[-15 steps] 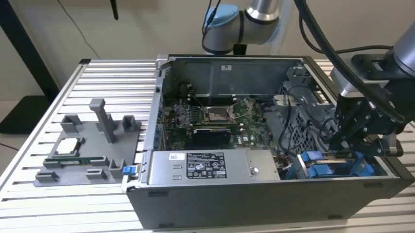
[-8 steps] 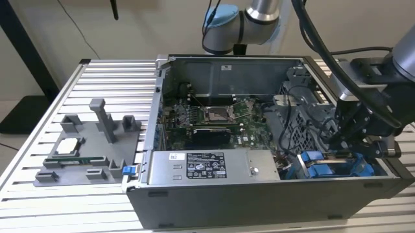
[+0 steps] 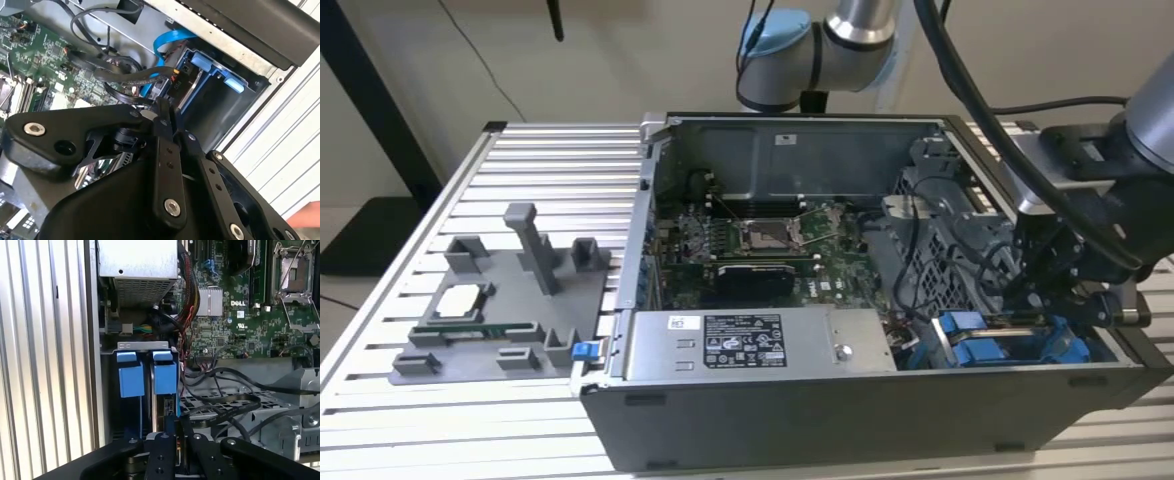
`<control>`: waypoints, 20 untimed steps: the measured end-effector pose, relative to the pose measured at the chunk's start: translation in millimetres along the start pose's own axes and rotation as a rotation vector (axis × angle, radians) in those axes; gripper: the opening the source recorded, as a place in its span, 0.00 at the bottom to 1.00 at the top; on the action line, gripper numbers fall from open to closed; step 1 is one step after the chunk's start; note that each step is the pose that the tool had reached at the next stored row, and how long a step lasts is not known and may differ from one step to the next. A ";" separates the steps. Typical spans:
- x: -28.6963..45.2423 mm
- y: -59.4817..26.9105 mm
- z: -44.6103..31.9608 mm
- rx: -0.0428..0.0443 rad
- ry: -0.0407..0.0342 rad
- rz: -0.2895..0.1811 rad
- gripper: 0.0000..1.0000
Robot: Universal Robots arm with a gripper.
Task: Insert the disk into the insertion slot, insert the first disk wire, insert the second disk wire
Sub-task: 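Insert the second disk wire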
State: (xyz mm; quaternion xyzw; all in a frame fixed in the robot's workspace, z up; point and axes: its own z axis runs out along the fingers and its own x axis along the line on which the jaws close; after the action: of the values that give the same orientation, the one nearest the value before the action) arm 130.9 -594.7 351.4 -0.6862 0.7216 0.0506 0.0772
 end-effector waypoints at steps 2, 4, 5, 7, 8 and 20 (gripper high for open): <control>0.6 0.1 0.5 0.0001 -0.0001 0.000 0.00; 0.9 0.0 1.0 0.0001 0.0001 0.000 0.00; 1.0 0.1 1.5 0.0003 0.0001 0.000 0.00; 1.2 0.1 2.5 0.0004 0.0000 0.000 0.00; 1.3 0.1 3.0 0.0007 0.0001 0.001 0.00; 2.1 -0.9 7.5 0.0077 0.0013 0.038 0.00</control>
State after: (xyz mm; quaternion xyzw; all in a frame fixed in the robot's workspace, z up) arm 132.0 -595.4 343.7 -0.6719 0.7348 0.0489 0.0784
